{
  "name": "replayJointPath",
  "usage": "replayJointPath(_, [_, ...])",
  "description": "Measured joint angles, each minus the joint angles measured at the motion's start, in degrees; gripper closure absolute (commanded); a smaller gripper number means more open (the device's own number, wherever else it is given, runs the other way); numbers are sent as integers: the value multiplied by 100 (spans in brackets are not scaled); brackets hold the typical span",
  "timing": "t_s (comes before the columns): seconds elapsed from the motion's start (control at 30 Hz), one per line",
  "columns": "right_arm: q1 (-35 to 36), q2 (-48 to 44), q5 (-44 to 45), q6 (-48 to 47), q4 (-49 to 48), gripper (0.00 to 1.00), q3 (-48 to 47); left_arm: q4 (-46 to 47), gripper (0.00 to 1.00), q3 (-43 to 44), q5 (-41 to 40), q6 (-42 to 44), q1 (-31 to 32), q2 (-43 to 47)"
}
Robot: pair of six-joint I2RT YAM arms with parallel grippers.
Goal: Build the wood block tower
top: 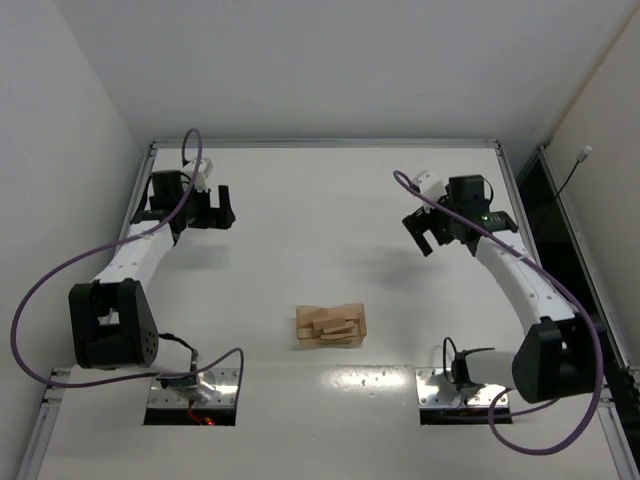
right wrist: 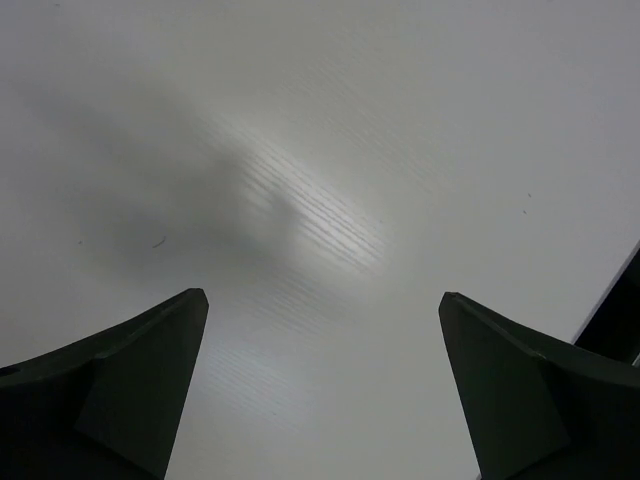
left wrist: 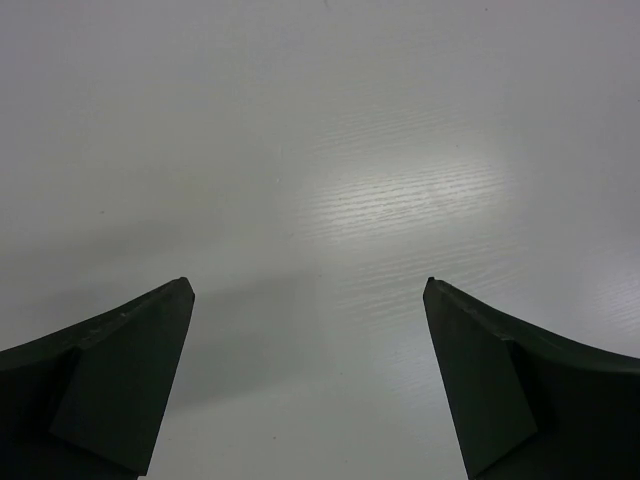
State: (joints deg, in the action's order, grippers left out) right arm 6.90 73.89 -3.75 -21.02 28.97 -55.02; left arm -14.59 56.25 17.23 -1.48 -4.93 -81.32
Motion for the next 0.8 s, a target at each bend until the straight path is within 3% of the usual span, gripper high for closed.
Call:
replayJointPath(0.2, [780,-302,-682,-533,656,6,-225,-57,0,35,-20,0,0,-35])
replayJointPath(0.23, [999,-400,-839,-651,804,18,-249,-79,0,55,-44,0,0,-63])
replayJointPath(0.3, [1587,-656,-1156,-929,1161,31,-289,-157,0,140,-76,0,0,-153])
replayJointPath(0.47, [2804,-940,-1821,-1207,1886,53,-319,-232,0,254,-160,0,0,-284])
replayJointPath(0.8, [4616,-363,-2179,-1283,2072,54,-81,-308,0,380,-219,0,0,-345])
